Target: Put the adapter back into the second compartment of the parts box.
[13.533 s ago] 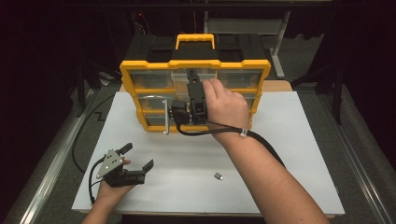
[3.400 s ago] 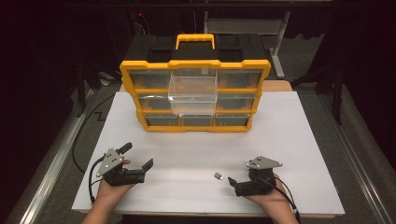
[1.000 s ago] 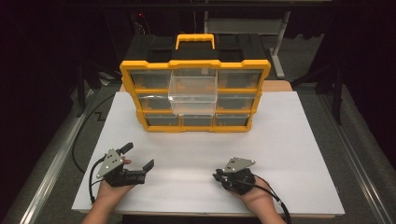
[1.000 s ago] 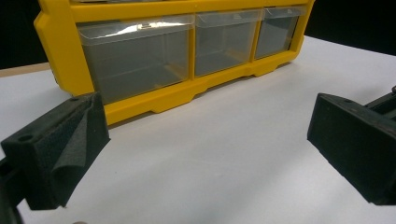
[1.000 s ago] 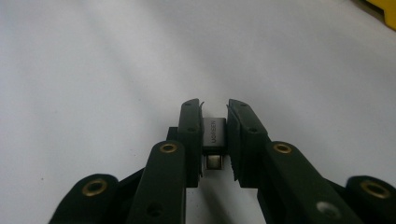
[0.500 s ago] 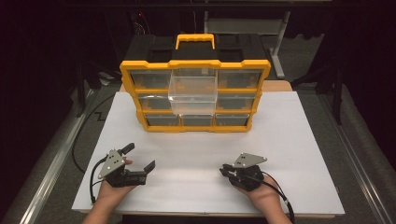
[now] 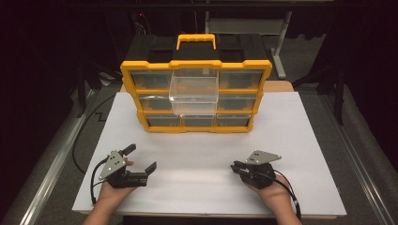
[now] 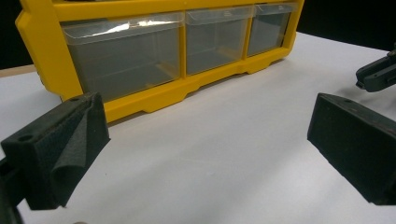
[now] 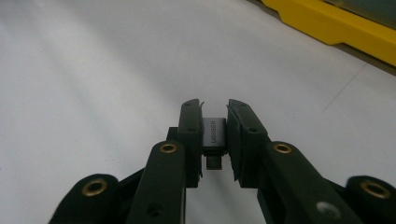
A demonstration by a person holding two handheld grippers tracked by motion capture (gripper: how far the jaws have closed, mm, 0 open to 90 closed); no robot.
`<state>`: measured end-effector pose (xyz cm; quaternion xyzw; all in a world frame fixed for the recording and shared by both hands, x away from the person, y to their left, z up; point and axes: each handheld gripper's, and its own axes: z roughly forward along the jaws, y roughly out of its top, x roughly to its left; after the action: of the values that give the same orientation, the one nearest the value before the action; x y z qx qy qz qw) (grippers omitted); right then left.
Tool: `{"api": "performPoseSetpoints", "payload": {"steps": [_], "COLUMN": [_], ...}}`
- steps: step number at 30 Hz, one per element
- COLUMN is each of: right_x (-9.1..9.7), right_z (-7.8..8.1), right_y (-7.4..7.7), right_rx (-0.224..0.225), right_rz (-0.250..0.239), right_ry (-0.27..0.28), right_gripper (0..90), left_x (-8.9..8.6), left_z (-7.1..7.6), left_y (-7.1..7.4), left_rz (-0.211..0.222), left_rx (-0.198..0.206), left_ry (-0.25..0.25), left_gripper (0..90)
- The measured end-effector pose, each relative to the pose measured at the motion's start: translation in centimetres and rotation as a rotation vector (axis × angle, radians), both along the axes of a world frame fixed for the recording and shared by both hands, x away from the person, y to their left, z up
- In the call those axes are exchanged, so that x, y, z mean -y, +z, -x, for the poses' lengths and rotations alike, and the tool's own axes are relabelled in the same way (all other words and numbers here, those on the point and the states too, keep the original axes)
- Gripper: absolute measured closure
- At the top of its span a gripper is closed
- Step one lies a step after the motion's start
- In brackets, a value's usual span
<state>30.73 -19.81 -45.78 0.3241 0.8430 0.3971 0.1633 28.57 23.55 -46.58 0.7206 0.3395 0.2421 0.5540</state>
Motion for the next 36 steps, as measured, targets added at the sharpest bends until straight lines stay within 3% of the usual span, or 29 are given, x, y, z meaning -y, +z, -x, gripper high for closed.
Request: {"api": "performPoseSetpoints", "payload": {"steps": [9,15,20,24,28,36], "right_x": [1.3,0.3,-0.5,-1.0,-1.4,-2.6], "right_z": [0.0,0.0,-0.9,-1.7,-2.2,-3.0], "right_y": [0.2,0.9,2.2,3.2,3.5,3.6], "right_rx": [0.004,0.0,-0.036,-0.085,-0.131,-0.21], "right_rz": [-0.015,0.012,0.069,0.081,0.111,0.218], "right_ry": [-0.034,0.0,0.019,0.035,0.049,0.108], "right_gripper": [77.4,77.4,77.4,77.4,77.4,77.4], "left_x": [0.1,0.1,0.1,0.3,0.4,0.6], "left_z": [0.0,0.0,0.0,0.1,0.1,0.3], "left_y": [0.0,0.0,0.0,0.1,0.0,0.1], "left_rz": [-0.001,0.01,0.021,0.013,0.007,-0.002], "left_rx": [0.002,0.006,0.008,0.01,0.012,0.028], "left_ry": [-0.002,-0.003,-0.005,-0.016,-0.026,-0.039], "left_gripper": [0.2,0.2,0.2,0.2,0.2,0.2]}}
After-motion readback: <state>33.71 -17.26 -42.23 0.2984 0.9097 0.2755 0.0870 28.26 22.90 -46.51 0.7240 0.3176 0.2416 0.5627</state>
